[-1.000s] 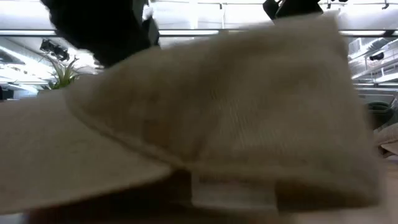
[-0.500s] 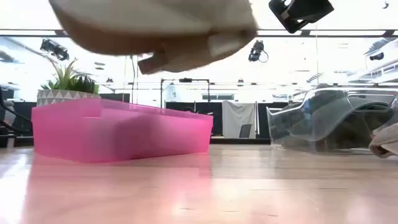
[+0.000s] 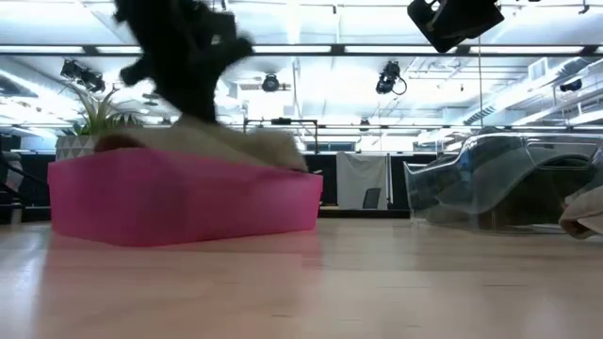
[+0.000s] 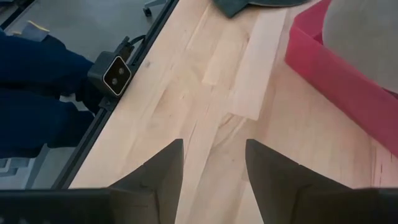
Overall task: Pick & Place hat
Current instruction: Put the left brown cap into the red bin
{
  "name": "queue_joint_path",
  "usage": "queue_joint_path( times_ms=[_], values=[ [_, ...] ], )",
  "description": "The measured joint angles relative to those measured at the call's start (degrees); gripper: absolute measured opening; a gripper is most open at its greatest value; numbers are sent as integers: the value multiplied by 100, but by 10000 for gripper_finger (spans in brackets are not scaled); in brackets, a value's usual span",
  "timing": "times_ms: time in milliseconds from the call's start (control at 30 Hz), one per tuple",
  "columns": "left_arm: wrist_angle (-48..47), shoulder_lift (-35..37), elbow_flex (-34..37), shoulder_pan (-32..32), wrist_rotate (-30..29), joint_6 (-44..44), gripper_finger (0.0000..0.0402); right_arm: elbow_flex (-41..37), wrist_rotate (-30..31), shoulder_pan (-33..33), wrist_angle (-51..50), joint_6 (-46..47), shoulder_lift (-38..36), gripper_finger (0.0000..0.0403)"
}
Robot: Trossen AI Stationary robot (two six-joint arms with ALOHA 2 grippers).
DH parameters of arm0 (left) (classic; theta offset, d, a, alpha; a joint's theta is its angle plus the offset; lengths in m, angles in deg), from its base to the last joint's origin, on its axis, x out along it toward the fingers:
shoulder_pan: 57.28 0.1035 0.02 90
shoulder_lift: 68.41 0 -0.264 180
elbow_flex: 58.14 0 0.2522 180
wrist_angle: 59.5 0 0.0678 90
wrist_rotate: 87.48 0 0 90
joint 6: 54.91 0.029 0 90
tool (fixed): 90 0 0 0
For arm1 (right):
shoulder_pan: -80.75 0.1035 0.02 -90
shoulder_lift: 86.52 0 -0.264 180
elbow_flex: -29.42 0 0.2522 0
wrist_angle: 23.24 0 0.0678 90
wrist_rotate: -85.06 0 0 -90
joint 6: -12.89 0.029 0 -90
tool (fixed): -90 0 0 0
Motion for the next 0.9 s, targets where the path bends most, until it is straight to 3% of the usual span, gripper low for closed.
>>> queue_joint_path(
  times_ms=[167,333,500,667,900],
  values=[
    [647,2,643,53,3,-314,23,0,2,0,-109,-73,0,176],
    [1337,14,1086,64,652,150,26,0,9,0,-193,-117,0,176],
    [1467,26,1256,88,823,345,52,0,9,0,-205,-90,0,176],
    [1302,39,975,53,996,711,98,303,-146,91,-1048,1088,-63,176],
    [667,138,-137,-201,1119,1916,138,929,-218,609,-2800,1936,-68,176]
  ],
)
